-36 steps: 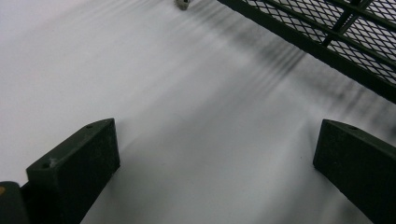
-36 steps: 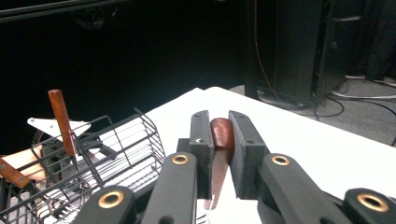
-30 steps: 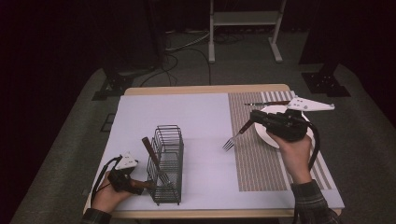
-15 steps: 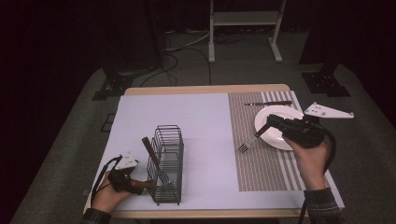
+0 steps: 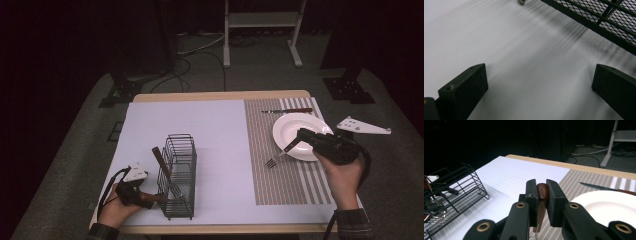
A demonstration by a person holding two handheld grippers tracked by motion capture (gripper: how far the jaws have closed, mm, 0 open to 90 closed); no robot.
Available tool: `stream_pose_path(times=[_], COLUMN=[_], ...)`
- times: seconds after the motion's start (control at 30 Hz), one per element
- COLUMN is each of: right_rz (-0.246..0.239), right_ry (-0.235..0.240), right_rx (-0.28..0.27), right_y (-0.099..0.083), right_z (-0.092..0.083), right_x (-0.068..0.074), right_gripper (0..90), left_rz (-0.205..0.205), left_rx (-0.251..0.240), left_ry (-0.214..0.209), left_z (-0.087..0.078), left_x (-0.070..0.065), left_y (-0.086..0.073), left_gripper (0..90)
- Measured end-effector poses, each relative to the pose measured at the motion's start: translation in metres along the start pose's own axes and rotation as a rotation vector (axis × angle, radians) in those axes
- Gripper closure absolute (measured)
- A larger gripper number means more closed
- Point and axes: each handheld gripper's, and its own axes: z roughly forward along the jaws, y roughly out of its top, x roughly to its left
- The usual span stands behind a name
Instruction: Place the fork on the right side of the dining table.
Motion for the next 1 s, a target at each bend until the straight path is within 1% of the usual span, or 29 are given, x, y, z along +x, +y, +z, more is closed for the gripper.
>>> stream_pose_path(times=[0.13, 0.33, 0.5, 0.77, 1.0], right_rz=[0.011, 0.023, 0.034, 0.039, 0.057], right_ry=[-0.024, -0.040, -0.046, -0.049, -0.068], right_rx=[0.008, 0.008, 0.010, 0.004, 0.004], right_y=[-0.006, -0.011, -0.014, -0.016, -0.020], right_z=[-0.007, -0.014, -0.017, -0.019, -0.024], right_x=[-0.005, -0.010, -0.012, -0.014, -0.019], right_gripper=[80.1, 80.1, 80.1, 79.8, 78.6], left_rz=[0.000, 0.000, 0.000, -0.001, 0.000], left_rx=[0.000, 0.000, 0.000, -0.001, 0.000], left_ry=[0.000, 0.000, 0.000, 0.000, 0.000], left_z=[0.000, 0.000, 0.000, 0.000, 0.000], left_x=[0.000, 0.000, 0.000, 0.000, 0.000], left_y=[0.000, 0.000, 0.000, 0.000, 0.000], left_gripper=[0.0, 0.0, 0.0, 0.0, 0.0])
